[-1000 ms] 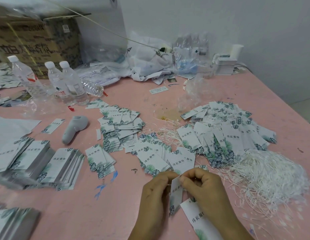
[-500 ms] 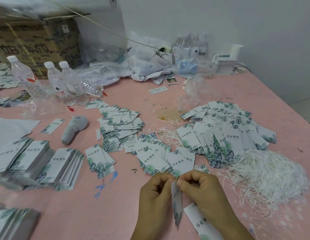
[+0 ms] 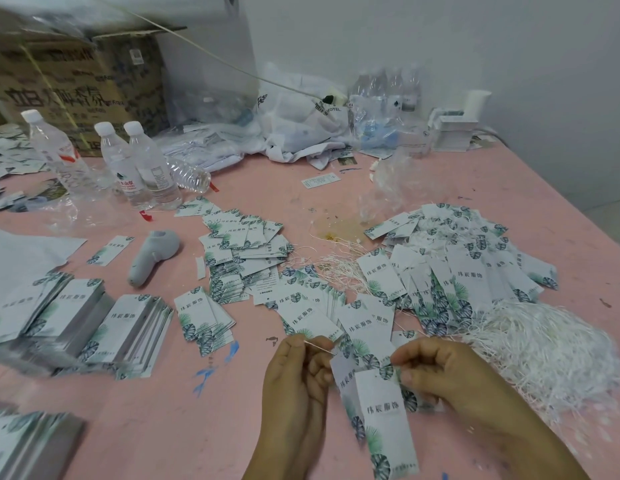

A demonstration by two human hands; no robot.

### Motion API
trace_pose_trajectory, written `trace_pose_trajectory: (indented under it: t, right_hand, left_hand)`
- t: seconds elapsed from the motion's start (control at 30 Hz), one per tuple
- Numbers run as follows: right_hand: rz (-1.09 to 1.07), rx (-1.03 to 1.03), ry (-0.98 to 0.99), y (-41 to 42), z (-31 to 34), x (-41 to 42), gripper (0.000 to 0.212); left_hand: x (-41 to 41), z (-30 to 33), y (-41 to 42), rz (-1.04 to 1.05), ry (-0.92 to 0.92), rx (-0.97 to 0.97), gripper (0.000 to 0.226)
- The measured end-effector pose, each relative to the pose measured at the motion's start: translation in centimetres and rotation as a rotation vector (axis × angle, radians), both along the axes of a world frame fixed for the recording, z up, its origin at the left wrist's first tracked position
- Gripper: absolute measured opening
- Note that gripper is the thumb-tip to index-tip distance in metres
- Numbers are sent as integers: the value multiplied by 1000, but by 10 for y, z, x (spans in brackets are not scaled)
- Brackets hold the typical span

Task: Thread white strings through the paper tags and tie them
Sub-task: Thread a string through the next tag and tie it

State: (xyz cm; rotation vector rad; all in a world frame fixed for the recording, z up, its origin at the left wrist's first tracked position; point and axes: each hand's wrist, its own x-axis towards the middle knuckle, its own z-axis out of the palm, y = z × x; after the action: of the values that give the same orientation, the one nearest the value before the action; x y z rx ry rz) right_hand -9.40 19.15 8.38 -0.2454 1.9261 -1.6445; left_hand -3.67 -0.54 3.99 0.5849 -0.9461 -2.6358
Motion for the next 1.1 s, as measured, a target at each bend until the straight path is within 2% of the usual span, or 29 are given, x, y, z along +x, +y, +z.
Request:
trace_pose_trajectory:
  t: [0.3,0.43,0.53,0.67,0.8,0.93,1.03,1.1]
  right_hand:
    - [85,105,30,1,-6,2,27]
    - [127,330,205,-5,-9,6,28]
    - [116,350,274,-6,-6,6,28]
    - [99,150,188,1,3,2,20]
    - [4,-246,-87,-2,3,4,6]
    - [-141,-573,-371,-11,-2,7,20]
    - [-180,-709,-503,-20,-3,9,49]
    - [-182,-754,-532,-24,-4,11,53]
  left_hand:
    - [0,-2,-1,-11,-39,-5,16]
    - [2,-1,1,-35,-38,-50,16]
    - [2,0,1,-36,-58,-56,17]
    - [3,6,2,-66,-68,28,12]
    - [4,9,2,-115,-74,138,8]
    - [1,9,4,-101,-79,139,10]
    - [-1,6,5,-99,-78,115,15]
    - [-1,5,6,-100,-66,120,21]
